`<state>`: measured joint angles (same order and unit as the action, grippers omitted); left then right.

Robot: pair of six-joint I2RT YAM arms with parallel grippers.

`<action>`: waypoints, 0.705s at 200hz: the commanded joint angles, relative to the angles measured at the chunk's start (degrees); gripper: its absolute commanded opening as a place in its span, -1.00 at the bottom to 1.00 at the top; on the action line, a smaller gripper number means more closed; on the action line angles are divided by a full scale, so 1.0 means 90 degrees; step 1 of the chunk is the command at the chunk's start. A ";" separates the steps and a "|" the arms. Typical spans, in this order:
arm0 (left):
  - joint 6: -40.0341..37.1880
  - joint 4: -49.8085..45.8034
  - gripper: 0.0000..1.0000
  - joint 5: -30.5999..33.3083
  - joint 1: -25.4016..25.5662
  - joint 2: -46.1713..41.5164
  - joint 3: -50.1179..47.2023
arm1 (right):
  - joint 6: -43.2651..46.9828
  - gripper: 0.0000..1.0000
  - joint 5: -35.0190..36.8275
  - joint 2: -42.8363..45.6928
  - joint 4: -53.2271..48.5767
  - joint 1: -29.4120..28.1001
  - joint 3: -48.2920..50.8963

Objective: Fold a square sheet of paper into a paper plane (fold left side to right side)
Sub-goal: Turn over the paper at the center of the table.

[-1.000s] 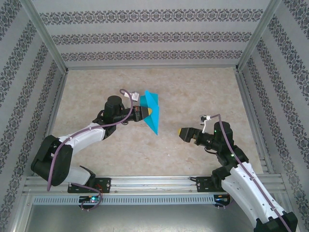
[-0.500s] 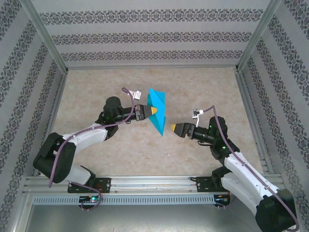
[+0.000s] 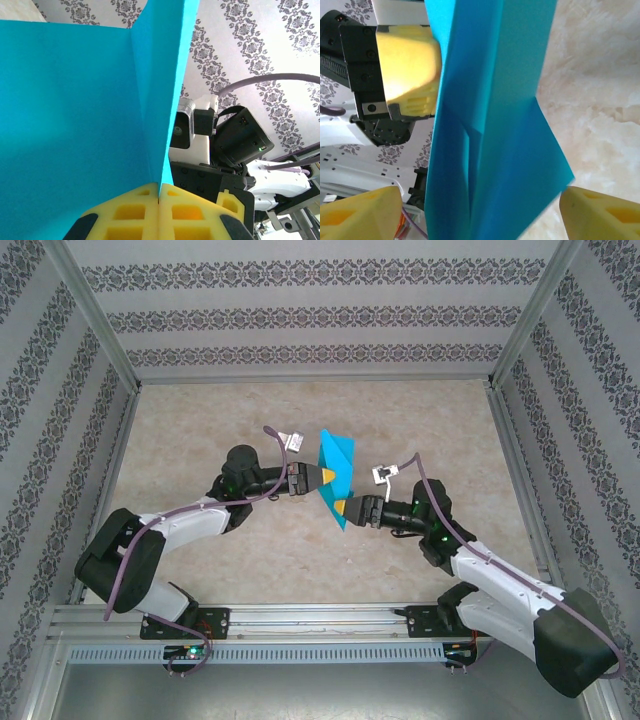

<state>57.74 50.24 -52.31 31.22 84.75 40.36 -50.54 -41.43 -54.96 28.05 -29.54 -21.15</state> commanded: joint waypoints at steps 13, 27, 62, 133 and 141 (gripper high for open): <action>0.0021 0.0326 -1.00 -0.0069 0.0105 0.0036 0.0028 | 0.0072 0.42 0.0393 0.0131 0.0257 -0.0048 -0.0170; 0.0011 0.0317 -1.00 -0.0071 0.0124 0.0051 0.0014 | 0.0092 0.25 0.0460 0.0171 0.0190 -0.0048 -0.0188; 0.0012 0.0362 -1.00 -0.0088 0.0164 0.0118 -0.0007 | 0.0241 -0.11 0.0635 0.0252 -0.0115 -0.0048 -0.0311; -0.1310 -0.1661 -0.49 0.0563 0.0007 -0.0510 0.0025 | 0.0754 -0.94 0.0890 0.0464 -0.1221 -0.0057 -0.0548; -0.1437 -0.1895 -0.47 0.0671 -0.0088 -0.0673 -0.0015 | 0.0882 -0.97 0.0984 0.0514 -0.1505 -0.0066 -0.0606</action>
<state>51.68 41.21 -49.56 31.70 83.59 40.36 -46.61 -35.03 -52.25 21.10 -29.52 -23.92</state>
